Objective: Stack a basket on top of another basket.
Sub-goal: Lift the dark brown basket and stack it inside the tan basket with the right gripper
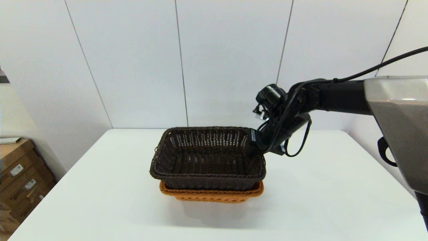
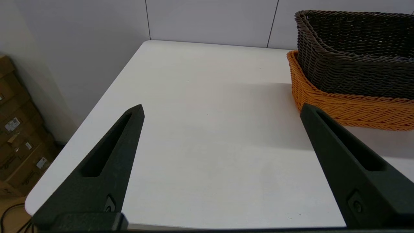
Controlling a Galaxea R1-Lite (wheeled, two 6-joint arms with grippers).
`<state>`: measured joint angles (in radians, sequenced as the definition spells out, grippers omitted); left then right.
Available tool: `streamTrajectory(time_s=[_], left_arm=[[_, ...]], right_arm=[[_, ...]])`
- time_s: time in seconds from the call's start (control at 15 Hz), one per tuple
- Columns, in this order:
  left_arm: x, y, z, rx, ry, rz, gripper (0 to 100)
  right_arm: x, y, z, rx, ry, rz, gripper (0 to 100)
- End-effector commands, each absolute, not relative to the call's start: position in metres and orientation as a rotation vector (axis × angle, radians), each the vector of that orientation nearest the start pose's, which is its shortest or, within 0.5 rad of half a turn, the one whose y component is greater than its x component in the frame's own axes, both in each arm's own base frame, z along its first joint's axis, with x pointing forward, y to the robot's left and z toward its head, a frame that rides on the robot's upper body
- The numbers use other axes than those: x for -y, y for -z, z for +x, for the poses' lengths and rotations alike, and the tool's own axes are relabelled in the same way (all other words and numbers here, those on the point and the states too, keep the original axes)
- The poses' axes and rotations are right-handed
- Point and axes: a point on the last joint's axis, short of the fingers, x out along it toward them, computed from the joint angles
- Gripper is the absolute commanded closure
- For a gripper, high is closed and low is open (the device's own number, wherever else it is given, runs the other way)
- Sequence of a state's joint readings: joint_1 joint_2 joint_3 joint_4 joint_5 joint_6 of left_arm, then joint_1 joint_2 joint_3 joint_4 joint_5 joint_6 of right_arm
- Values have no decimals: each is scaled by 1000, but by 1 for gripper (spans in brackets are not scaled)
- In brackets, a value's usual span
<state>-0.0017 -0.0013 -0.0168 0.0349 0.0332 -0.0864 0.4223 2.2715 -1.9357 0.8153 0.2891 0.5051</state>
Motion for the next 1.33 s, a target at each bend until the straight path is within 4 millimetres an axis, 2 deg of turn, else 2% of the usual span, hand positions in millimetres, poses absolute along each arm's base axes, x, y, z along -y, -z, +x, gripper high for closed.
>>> streamTrajectory(time_s=[0.07, 0.53, 0.6, 0.8, 1.0, 1.33], left_arm=[[-1, -76, -24, -15, -33, -86, 0], [-1, -76, -24, -15, -33, -87, 0], [-1, -76, -24, -15, -33, -87, 0], [-1, -76, -24, -15, -33, -86, 0], [-1, -76, -24, -15, -33, -87, 0], [-1, -76, -24, -15, -33, -87, 0]], right_arm=[[-180, -141, 388, -1328, -302, 365, 100], [-177, -135, 393, -1318, -290, 369, 100], [-177, -135, 394, -1316, -286, 370, 0], [-169, -142, 395, -1287, -259, 367, 0], [-154, -158, 395, -1235, -236, 374, 0], [-88, -200, 398, -1086, -161, 443, 0]])
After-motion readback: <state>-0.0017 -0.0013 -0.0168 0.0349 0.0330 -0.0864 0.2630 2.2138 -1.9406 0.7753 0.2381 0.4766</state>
